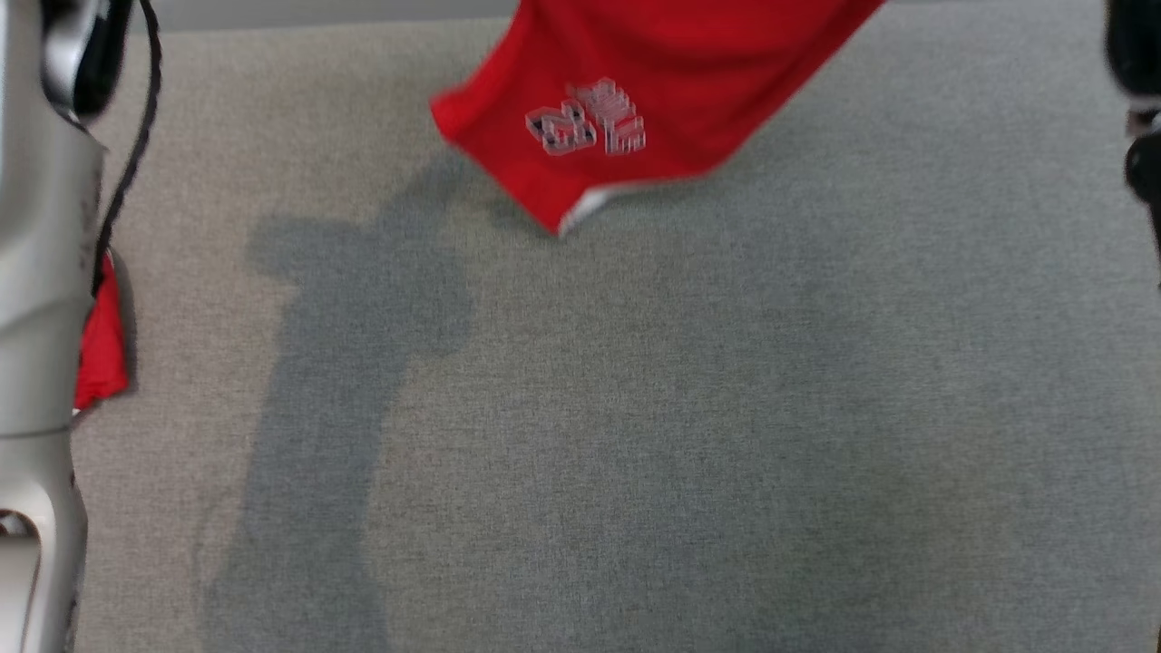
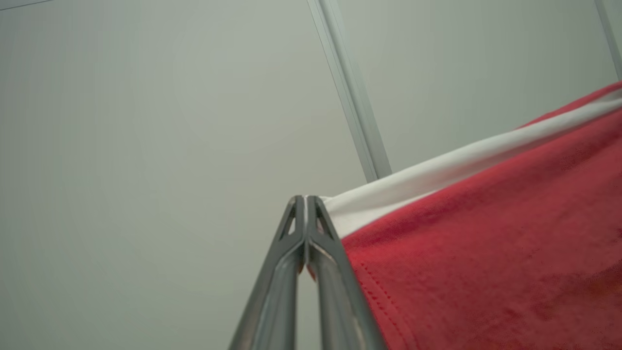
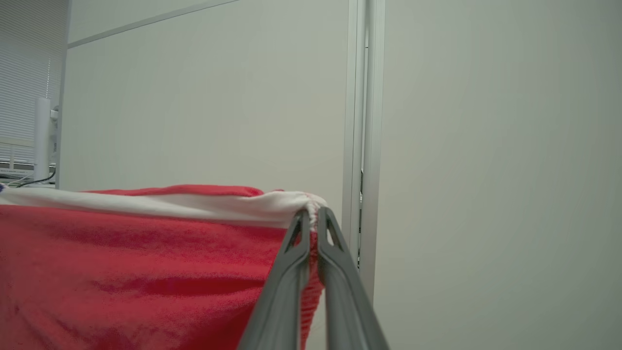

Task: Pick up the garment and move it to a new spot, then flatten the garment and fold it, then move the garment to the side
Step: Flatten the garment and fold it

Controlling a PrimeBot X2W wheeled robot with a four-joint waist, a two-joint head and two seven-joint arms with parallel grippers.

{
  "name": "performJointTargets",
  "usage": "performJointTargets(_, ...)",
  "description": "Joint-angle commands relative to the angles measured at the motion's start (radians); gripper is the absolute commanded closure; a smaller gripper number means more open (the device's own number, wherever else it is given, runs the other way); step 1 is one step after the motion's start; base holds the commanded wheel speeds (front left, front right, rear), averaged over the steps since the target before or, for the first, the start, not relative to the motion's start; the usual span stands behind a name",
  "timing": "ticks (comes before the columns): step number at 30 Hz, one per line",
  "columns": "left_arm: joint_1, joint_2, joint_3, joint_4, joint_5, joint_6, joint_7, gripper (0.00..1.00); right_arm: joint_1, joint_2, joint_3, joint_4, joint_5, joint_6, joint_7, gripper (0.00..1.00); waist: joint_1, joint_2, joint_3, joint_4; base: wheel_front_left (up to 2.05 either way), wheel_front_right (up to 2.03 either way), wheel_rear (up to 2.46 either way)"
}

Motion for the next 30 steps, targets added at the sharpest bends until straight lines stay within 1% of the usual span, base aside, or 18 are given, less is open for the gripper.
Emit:
performJointTargets(1,-0.049,0.003,0.015,-0.001,0.015,0.014,-0.001,1.0,-0.048,-0.002,-0.024,0.009,-0.022,0.0,-0.002,1.0,0.0,0.0,0.111,0.013,0.0,0.0,0.0)
performJointTargets(3,-0.113,0.001,0.029,-0.029,0.038,0.026,-0.001,1.0,-0.108,0.004,-0.056,0.012,-0.07,0.0,-0.002,1.0,0.0,0.0,0.146,0.018,0.0,0.0,0.0)
performJointTargets(6,-0.167,-0.016,0.046,-0.077,0.064,0.029,0.0,1.0,-0.166,0.012,-0.097,0.001,-0.127,0.0,-0.002,1.0,0.0,0.0,0.187,0.028,0.0,0.0,0.0)
performJointTargets(8,-0.156,-0.036,0.046,-0.093,0.073,0.025,0.0,1.0,-0.153,0.026,-0.118,0.009,-0.144,0.0,-0.002,1.0,0.0,0.0,0.199,0.035,0.0,0.0,0.0)
performJointTargets(10,-0.115,-0.056,0.052,-0.102,0.072,0.021,0.0,1.0,-0.108,0.035,-0.128,0.014,-0.158,0.0,-0.002,1.0,0.0,0.0,0.202,0.039,0.0,0.0,0.0)
performJointTargets(12,-0.054,-0.078,0.06,-0.11,0.069,0.018,-0.001,1.0,-0.043,0.039,-0.12,0.022,-0.167,0.0,-0.002,1.0,0.0,0.0,0.198,0.041,0.0,0.0,0.0)
performJointTargets(15,0.082,-0.125,0.082,-0.121,0.057,0.018,-0.001,1.0,0.088,0.037,-0.093,0.039,-0.167,0.0,-0.002,1.0,0.0,0.0,0.178,0.043,0.0,0.0,0.0)
performJointTargets(20,0.341,-0.179,0.115,-0.143,0.055,0.012,-0.001,1.0,0.323,0.043,-0.097,0.028,-0.126,0.0,-0.002,1.0,0.0,0.0,0.126,0.036,0.0,0.0,0.0)
performJointTargets(25,0.561,-0.205,0.144,-0.142,0.047,0.006,-0.001,1.0,0.535,0.053,-0.092,-0.006,-0.104,0.0,-0.002,1.0,0.0,0.0,0.061,0.02,0.0,0.0,0.0)
performJointTargets(30,0.731,-0.216,0.155,-0.138,0.038,0.001,-0.001,1.0,0.709,0.068,-0.106,-0.031,-0.084,0.0,-0.002,1.0,0.0,0.0,-0.015,0.011,0.0,0.0,0.0)
